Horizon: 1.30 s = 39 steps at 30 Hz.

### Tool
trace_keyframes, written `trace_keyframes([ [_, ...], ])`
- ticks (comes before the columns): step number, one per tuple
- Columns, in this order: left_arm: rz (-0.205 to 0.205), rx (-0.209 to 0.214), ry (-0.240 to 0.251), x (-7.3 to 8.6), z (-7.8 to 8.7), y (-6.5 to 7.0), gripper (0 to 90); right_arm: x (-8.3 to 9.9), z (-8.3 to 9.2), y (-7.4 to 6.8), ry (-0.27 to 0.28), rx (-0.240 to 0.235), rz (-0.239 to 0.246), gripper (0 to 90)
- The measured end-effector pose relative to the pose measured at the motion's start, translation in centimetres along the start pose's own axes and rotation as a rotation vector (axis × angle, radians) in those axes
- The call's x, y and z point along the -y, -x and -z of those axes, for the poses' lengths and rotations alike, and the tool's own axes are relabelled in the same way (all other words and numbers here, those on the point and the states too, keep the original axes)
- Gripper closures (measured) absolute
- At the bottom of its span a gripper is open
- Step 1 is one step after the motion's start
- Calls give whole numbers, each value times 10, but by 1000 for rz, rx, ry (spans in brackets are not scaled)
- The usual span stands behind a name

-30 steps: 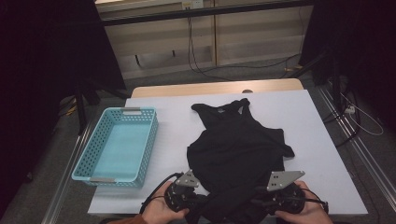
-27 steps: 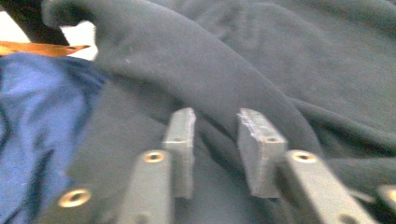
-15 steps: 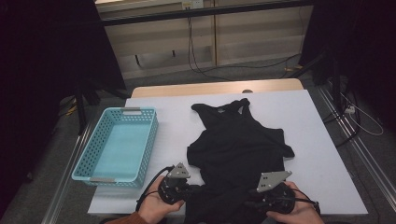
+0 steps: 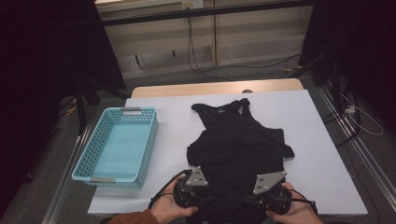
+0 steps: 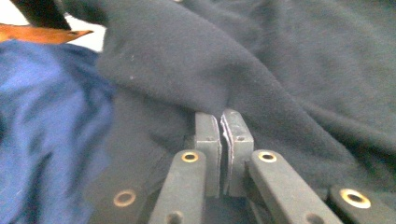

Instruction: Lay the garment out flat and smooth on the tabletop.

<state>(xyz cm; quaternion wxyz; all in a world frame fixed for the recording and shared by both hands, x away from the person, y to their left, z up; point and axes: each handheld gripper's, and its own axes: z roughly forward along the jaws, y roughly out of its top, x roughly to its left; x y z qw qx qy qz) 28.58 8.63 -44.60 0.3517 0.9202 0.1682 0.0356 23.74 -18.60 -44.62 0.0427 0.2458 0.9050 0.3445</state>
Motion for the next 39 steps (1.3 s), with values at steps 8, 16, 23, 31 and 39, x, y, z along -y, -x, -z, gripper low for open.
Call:
trace_keyframes([
  [8,19,43,-35,10,14,3,877,11,9,-9,-12,-41,27,861],
  [16,72,-1,-18,16,25,-8,876,10,15,-3,47,8,-14,575],
  [23,106,-44,-9,16,28,-22,877,12,21,2,57,47,-30,571],
  [31,135,-72,-8,17,28,-37,877,21,21,2,21,72,-47,514],
  [39,123,-77,-16,16,28,-39,876,33,32,13,-3,76,-25,516],
])
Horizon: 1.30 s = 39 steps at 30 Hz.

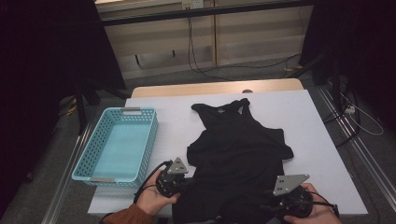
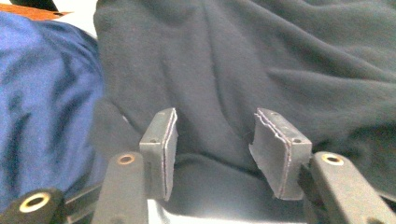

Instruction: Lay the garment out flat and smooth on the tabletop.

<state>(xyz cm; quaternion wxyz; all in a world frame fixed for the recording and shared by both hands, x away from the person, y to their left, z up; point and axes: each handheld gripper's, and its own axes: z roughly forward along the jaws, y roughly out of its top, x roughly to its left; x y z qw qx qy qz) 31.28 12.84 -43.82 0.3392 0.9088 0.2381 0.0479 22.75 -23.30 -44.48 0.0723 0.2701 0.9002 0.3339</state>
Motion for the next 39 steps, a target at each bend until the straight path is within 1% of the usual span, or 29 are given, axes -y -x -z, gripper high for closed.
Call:
trace_keyframes([
  [3,7,4,3,0,0,0,875,6,6,6,-8,26,-10,539],
  [6,6,11,0,0,0,-1,874,9,10,8,-1,44,-35,542],
  [9,10,13,2,0,-1,0,873,10,12,5,-11,65,-21,537],
  [10,7,13,2,1,0,0,873,11,12,5,-26,70,-20,531],
  [14,-1,19,-3,1,0,0,873,19,18,13,-24,103,-52,555],
  [15,1,19,-2,1,0,0,873,20,20,15,-26,115,-67,560],
  [18,5,22,1,1,0,1,872,22,22,18,-29,119,-75,560],
  [20,8,22,1,2,-1,2,872,22,21,19,-30,141,-87,558],
  [21,2,21,-4,2,-1,3,872,22,21,20,-29,157,-85,554],
  [22,-3,23,-8,2,-1,3,872,22,22,21,-26,172,-93,532],
  [23,-3,24,-9,2,-1,3,872,23,23,22,-23,186,-101,531],
  [24,-4,25,-9,2,-1,3,872,24,24,23,-24,215,-100,536],
  [25,-6,26,-10,2,-1,3,872,25,25,24,-32,236,-106,519],
  [26,-7,28,-12,2,-1,3,872,26,25,26,-32,241,-121,490],
  [27,-8,28,-12,3,-2,3,872,26,25,27,-32,232,-138,497],
  [28,-3,28,-10,3,-2,4,872,27,25,29,-29,206,-160,514],
  [29,-5,31,-12,3,-2,4,872,27,25,31,-27,192,-181,515],
  [30,-13,36,-20,3,-1,4,872,28,25,32,-28,189,-183,535],
  [31,-12,33,-20,3,-1,5,872,28,25,31,-25,182,-176,598],
  [32,-9,38,-19,3,-1,5,872,27,25,30,-21,169,-173,694],
  [33,-8,39,-20,3,-1,6,873,27,25,29,-21,149,-167,835],
  [34,-8,39,-20,3,-1,6,873,26,24,29,-20,127,-158,868],
  [36,0,46,-15,3,-1,6,874,26,25,29,-21,126,-159,884],
  [37,-2,49,-16,3,0,6,874,27,26,29,-21,128,-155,887],
  [39,-8,39,0,3,1,8,876,28,28,30,-27,139,-148,888],
])
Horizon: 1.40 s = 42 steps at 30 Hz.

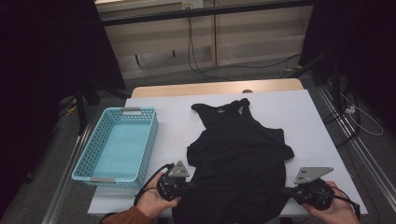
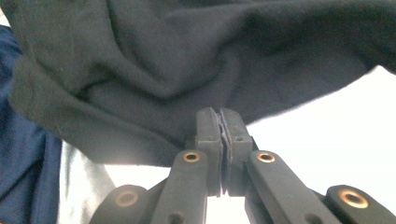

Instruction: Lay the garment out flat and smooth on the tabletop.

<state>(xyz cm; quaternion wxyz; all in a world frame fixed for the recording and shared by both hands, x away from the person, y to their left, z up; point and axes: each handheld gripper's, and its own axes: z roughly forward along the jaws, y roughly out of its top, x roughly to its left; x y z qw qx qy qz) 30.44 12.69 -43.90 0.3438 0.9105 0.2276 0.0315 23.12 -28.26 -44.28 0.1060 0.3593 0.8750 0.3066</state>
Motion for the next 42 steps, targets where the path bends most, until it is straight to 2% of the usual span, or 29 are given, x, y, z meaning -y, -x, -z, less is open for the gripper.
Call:
trace_keyframes([
  [2,-11,2,-9,-1,0,2,876,4,4,2,-1,28,4,890],
  [6,-7,3,-11,-1,-1,3,876,15,12,9,4,52,-11,891],
  [13,-11,12,-20,-1,-2,5,876,27,23,21,1,159,-33,890],
  [14,-20,8,-26,-1,-2,4,876,27,23,21,5,161,-35,886],
  [15,0,8,-15,-1,-3,5,875,26,24,21,11,162,-40,871],
  [16,-4,7,-21,-1,-3,3,874,24,24,20,25,160,-45,858],
  [19,-3,4,-20,-2,-4,3,874,14,25,11,60,139,-28,751],
  [21,-6,4,-22,-3,-4,3,873,5,23,4,98,93,-16,684],
  [22,-3,7,-19,-3,-4,3,872,1,21,0,117,63,-15,679],
  [25,-3,1,-9,-3,-4,4,869,-11,13,-11,131,4,4,675],
  [29,1,1,-6,-3,-4,2,864,-26,1,-25,141,-82,30,718],
  [31,10,4,0,-3,-4,2,864,-34,-7,-33,137,-123,64,755],
  [34,12,4,2,-3,-4,2,864,-46,-21,-49,120,-181,113,760],
  [37,10,6,-2,-3,-4,2,864,-56,-34,-61,93,-210,158,697],
  [39,11,1,4,-3,-4,2,862,-61,-42,-66,79,-200,164,635],
  [41,14,3,0,-3,-5,1,860,-64,-49,-69,64,-220,170,586],
  [42,16,6,-3,-3,-5,1,859,-66,-51,-70,49,-215,178,556],
])
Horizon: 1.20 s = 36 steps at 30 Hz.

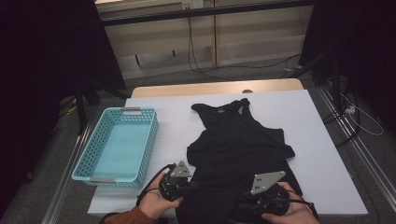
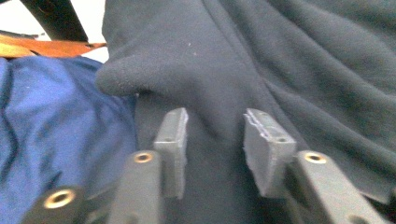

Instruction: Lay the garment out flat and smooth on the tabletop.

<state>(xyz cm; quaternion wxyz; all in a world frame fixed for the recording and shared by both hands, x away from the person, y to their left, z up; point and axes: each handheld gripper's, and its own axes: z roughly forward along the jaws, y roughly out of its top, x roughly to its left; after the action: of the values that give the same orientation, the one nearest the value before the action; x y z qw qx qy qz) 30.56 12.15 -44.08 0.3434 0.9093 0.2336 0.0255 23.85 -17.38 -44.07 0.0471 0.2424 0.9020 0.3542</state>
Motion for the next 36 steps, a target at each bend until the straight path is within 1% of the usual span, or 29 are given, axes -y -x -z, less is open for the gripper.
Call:
trace_keyframes([
  [2,-4,4,0,0,-1,0,858,1,-5,0,-19,4,8,556],
  [3,-1,3,1,0,-1,0,858,2,-7,-1,-7,5,4,607],
  [4,-6,5,-5,0,-1,0,858,3,-7,-3,-14,25,26,642],
  [5,-5,6,-4,0,-2,1,860,3,-7,-4,-16,29,24,677],
  [6,-7,5,-6,1,-2,1,865,3,-7,-4,-18,31,21,758],
  [7,-9,9,-5,1,-2,2,868,3,-6,-4,-23,29,25,863],
  [8,-15,12,-10,0,-1,2,871,3,-6,-4,-21,24,21,894],
  [9,-13,12,-8,1,0,3,872,4,-5,-5,-16,23,11,898],
  [10,-11,16,-2,1,0,3,872,5,-4,-5,-19,21,24,900],
  [11,-9,18,-4,1,1,3,872,5,-3,-6,-23,18,27,900],
  [12,-12,19,-9,2,2,2,872,7,-1,-6,-23,2,28,900],
  [13,-10,21,-3,2,3,2,872,9,0,-7,-24,-19,33,900],
  [15,-5,32,1,3,4,3,873,13,4,-10,-26,-34,34,900],
  [17,-8,38,-4,4,5,5,873,18,8,-14,-31,-51,42,900],
  [18,-19,43,-11,5,6,7,873,20,9,-15,-37,-64,48,900],
  [20,-15,50,-8,7,6,12,873,23,10,-19,-53,-64,61,900],
  [22,-24,56,-16,9,7,16,873,25,9,-22,-68,-73,61,900],
  [23,-21,58,-14,9,7,17,873,26,9,-23,-67,-64,63,899],
  [24,-32,56,-19,10,7,17,873,26,10,-24,-63,-65,64,898],
  [25,-29,62,-18,10,8,18,873,25,11,-24,-55,-66,63,891],
  [27,-22,63,-12,11,10,18,873,24,13,-23,-32,-51,52,826],
  [28,-24,68,-16,11,12,18,873,24,14,-21,-16,-40,42,751],
  [29,-20,68,-12,13,13,19,873,23,15,-20,4,-22,24,709],
  [30,-9,70,-6,14,14,21,872,23,17,-17,16,-10,13,691],
  [31,-14,72,-5,15,15,23,872,22,18,-15,29,10,4,635],
  [32,-18,71,-3,16,16,25,872,22,19,-12,44,31,-10,602],
  [33,-15,78,0,16,17,27,872,21,21,-10,59,38,-23,604],
  [35,-29,81,-3,17,19,30,872,21,24,-5,82,68,-51,567],
  [36,-24,86,-3,18,19,31,871,21,25,-2,86,79,-62,566],
])
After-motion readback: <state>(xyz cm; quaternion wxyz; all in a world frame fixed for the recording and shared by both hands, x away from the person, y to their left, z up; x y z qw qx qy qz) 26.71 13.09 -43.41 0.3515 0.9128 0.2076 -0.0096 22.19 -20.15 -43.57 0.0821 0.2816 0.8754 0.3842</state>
